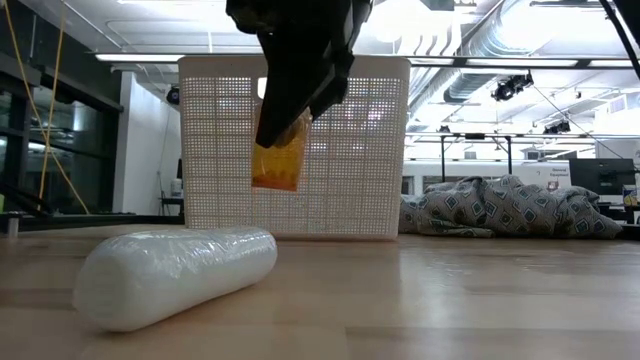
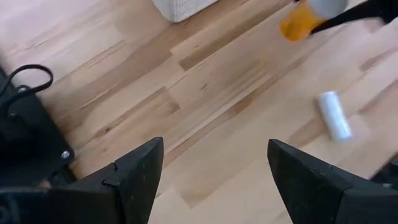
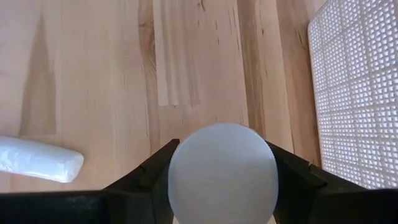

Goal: Pick & place medical supplies in basket/bin
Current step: Put the orange pill bottle into the white laundry organizer

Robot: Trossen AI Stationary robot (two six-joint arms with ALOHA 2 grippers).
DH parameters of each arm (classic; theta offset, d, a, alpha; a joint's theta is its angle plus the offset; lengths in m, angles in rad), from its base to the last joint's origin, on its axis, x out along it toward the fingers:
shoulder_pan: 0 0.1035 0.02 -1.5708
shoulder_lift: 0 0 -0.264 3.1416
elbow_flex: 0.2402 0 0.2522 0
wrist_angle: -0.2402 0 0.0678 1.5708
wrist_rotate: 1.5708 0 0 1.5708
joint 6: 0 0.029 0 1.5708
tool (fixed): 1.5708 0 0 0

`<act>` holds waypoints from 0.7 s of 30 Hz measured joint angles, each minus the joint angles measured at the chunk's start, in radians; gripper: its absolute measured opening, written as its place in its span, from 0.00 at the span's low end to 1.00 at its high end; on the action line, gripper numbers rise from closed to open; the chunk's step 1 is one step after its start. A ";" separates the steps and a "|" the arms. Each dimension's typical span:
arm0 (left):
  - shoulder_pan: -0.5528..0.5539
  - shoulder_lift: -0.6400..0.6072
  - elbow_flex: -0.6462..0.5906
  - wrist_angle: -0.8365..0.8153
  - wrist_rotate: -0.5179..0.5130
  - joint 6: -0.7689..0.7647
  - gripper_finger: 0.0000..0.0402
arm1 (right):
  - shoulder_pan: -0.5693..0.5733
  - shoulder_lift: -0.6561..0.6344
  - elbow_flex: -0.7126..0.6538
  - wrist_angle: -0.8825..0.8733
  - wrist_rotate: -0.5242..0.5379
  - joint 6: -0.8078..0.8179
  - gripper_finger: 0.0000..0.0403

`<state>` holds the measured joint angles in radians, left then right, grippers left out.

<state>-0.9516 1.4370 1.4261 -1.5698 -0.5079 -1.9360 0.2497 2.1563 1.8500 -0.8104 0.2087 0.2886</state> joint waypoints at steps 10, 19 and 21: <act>0.002 -0.068 0.000 -0.001 -0.005 0.046 0.79 | 0.000 0.000 0.000 0.000 0.001 0.000 0.46; 0.002 -0.068 0.000 -0.001 0.008 0.054 0.79 | 0.000 -0.010 0.000 0.007 -0.002 0.007 0.46; 0.002 -0.068 0.000 -0.001 0.011 0.054 0.79 | 0.002 -0.023 0.000 0.009 -0.002 0.010 0.46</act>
<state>-0.9497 1.3693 1.4261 -1.5711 -0.4971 -1.8820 0.2513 2.1336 1.8500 -0.8010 0.2066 0.2984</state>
